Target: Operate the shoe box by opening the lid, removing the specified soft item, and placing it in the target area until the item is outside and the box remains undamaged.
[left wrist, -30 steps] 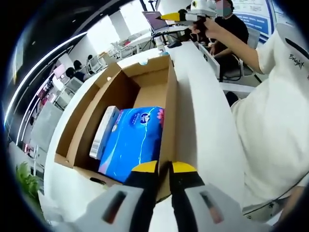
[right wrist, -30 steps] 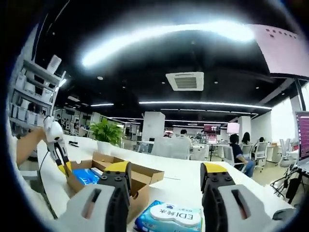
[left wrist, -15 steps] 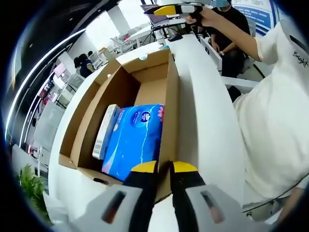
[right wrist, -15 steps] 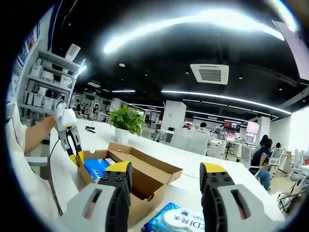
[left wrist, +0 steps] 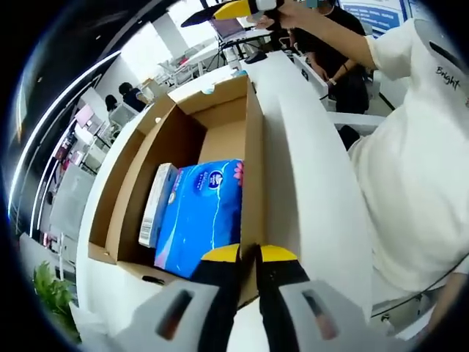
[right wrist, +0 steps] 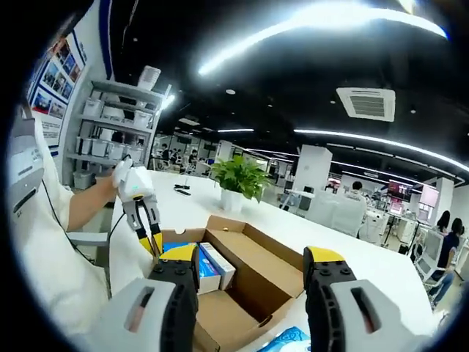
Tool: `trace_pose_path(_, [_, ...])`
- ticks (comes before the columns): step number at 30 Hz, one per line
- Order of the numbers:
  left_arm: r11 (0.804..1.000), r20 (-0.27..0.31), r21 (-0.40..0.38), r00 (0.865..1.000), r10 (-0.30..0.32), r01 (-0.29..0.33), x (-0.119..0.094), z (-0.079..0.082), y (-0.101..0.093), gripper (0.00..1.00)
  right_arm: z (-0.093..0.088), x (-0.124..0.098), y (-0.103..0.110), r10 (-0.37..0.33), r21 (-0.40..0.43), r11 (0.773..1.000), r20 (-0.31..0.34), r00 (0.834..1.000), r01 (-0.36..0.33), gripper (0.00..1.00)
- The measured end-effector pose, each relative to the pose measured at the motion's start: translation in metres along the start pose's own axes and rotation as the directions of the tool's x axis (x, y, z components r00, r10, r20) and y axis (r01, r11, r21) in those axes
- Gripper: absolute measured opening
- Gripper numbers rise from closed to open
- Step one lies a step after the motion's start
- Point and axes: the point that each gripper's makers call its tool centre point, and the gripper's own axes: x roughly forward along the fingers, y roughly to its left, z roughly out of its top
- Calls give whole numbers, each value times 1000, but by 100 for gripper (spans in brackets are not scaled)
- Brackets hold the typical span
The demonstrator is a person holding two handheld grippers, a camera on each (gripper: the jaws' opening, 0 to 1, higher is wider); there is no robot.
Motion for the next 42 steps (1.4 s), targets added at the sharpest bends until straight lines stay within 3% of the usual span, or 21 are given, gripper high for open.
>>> trace_pose_path(2, [1000, -1, -1, 1000, -3, 3, 0, 0, 0, 7, 1, 0, 1, 21, -9, 1000, -6, 1000, -21, 57])
trace_pose_path(4, [1000, 1, -2, 1000, -7, 7, 0, 0, 0, 7, 8, 0, 11, 94, -8, 996, 25, 995, -94, 58])
trace_pose_path(6, [1000, -3, -14, 1000, -14, 14, 0, 0, 0, 7, 7, 3, 13, 117, 23, 993, -1, 993, -117, 59])
trace_pose_path(9, [999, -8, -26, 1000, -21, 21, 0, 0, 0, 6, 2, 10, 14, 134, -63, 988, -83, 987, -139, 58])
trace_pose_path(11, [999, -9, -29, 1000, -23, 22, 0, 0, -1, 6, 2, 16, 18, 158, -83, 983, -105, 982, -167, 58])
trace_pose_path(16, [999, -8, -24, 1000, -28, 28, 0, 1, -1, 6, 11, 33, 28, 209, -125, 966, -125, 970, -225, 53])
trace_pose_path(21, [998, -8, -25, 999, -50, 50, 0, 1, -1, 5, 16, 49, 37, 270, -105, 953, -124, 955, -283, 52])
trace_pose_path(26, [993, -14, -54, 994, -105, 104, 0, 1, -1, 4, 8, 59, 38, 293, -136, 936, -208, 933, -324, 52])
trace_pose_path(29, [992, 6, -29, 992, -125, 125, 0, 1, -3, 3, 6, 63, 40, 306, -154, 926, -231, 923, -346, 52])
trace_pose_path(32, [978, -9, -149, 989, -149, 146, 1, -1, -4, 2, 3, 71, 41, 313, -165, 918, -257, 914, -361, 51])
trace_pose_path(34, [990, 0, -32, 991, -137, 137, 1, 1, -2, 2, -1, 74, 44, 326, -176, 907, -281, 903, -382, 49])
trace_pose_path(36, [987, -3, -79, 990, -140, 139, 1, 0, -3, 2, -8, 78, 45, 334, -185, 896, -322, 886, -404, 41])
trace_pose_path(39, [988, 4, -81, 991, -134, 134, 1, 0, -3, 2, -16, 89, 54, 373, -133, 893, -314, 873, -430, 45])
trace_pose_path(42, [989, 13, -75, 992, -126, 127, 1, 1, -4, 2, -23, 96, 59, 385, -138, 881, -346, 856, -452, 46])
